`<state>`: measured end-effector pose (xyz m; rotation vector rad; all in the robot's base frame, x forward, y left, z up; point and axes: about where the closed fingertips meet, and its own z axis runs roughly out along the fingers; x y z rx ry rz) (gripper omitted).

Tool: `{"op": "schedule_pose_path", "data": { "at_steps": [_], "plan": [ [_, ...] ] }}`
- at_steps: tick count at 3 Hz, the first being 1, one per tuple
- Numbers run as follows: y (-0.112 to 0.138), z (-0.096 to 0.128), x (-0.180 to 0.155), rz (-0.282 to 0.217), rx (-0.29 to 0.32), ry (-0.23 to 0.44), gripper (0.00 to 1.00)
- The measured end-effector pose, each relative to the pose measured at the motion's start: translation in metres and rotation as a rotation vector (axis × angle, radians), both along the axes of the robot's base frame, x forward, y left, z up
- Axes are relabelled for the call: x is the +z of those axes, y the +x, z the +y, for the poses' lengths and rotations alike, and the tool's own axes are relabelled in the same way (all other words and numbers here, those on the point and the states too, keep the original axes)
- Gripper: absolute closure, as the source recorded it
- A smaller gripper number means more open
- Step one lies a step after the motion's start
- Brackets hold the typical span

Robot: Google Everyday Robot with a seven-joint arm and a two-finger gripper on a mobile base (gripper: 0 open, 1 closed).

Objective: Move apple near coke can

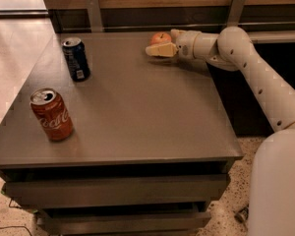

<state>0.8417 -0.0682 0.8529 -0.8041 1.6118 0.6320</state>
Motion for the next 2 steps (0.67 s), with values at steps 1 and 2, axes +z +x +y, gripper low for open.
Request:
{"op": "schedule_pose_path", "data": {
  "at_steps": [1,2],
  "plan": [
    [0.0001,0.0041,-0.0012,0.001,0.005,0.000,0.43],
    [0.0002,0.0075,-0.0022,0.002,0.010,0.001,0.64]
  ]
}}
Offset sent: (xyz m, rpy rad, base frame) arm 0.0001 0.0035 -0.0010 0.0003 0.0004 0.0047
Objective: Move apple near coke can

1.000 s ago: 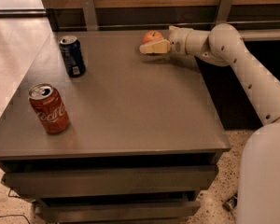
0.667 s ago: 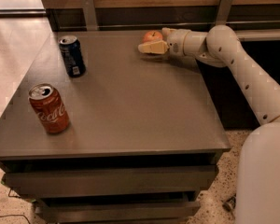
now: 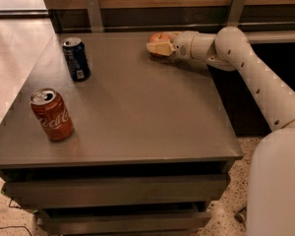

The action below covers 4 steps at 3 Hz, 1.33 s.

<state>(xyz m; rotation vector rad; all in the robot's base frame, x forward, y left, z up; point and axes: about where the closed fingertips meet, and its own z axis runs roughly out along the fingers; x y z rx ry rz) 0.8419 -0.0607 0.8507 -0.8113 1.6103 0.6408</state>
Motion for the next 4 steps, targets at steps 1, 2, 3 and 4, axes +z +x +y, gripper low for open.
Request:
{"op": "schedule_pose_path", "data": {
  "at_steps": [1,2,3,4],
  "plan": [
    [0.000,0.005,-0.001,0.002,0.006,0.001,0.95],
    [0.000,0.007,-0.002,0.003,0.009,0.001,1.00],
    [-0.001,0.010,0.013,-0.004,0.028,-0.008,1.00],
    [-0.016,0.002,0.044,-0.027,0.039,-0.027,1.00]
  ]
}}
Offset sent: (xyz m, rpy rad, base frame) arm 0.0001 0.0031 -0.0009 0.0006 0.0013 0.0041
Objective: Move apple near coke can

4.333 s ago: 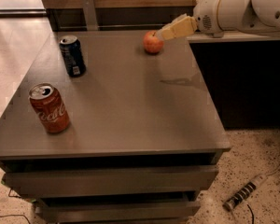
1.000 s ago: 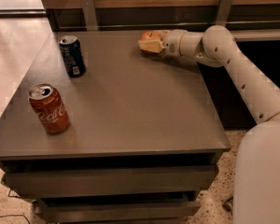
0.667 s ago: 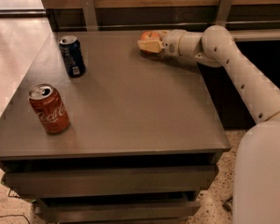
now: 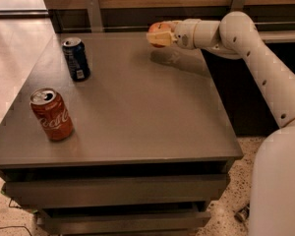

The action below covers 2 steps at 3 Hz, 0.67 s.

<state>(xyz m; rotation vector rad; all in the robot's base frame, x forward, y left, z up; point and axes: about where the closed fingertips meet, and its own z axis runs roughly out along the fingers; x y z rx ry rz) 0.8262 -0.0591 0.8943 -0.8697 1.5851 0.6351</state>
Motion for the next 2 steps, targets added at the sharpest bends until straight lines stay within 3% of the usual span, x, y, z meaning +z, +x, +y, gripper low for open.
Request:
{"op": "schedule_pose_path", "data": {
  "at_steps": [2],
  "plan": [
    [-0.057,-0.019,0.045,-0.022,0.037,-0.035,1.00]
  ]
}}
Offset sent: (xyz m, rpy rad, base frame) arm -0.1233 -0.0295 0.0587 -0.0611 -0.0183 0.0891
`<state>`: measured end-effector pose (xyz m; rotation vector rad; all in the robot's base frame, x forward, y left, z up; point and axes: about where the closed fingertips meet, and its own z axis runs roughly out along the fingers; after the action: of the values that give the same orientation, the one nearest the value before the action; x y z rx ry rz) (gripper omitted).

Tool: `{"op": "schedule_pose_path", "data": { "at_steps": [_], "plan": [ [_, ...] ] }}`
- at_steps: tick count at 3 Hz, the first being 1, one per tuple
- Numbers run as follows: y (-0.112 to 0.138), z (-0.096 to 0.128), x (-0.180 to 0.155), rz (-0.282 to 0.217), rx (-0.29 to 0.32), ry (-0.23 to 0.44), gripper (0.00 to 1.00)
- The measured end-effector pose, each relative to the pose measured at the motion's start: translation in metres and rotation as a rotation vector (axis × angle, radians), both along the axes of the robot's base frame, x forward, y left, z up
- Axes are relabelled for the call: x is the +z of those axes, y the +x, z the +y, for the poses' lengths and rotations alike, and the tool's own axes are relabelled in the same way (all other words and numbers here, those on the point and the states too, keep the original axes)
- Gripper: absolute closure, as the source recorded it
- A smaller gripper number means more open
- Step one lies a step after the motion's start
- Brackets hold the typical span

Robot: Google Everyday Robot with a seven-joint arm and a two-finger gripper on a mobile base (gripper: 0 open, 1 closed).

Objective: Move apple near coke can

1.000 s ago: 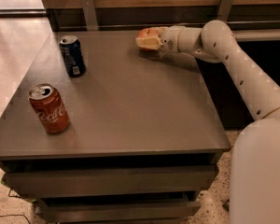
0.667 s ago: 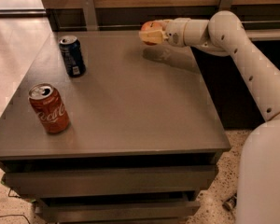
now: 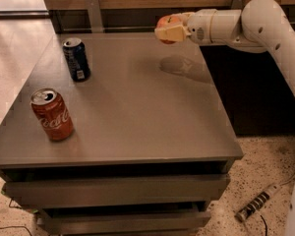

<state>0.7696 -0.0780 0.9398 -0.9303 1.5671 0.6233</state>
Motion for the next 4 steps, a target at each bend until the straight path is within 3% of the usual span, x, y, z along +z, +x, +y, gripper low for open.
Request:
{"op": "schedule_pose_path", "data": {
  "at_steps": [2,4],
  "plan": [
    [-0.087,0.012,-0.001,0.009,0.122,-0.004,1.00],
    [-0.161,0.072,-0.010,0.026,0.304,0.055,1.00]
  ]
}}
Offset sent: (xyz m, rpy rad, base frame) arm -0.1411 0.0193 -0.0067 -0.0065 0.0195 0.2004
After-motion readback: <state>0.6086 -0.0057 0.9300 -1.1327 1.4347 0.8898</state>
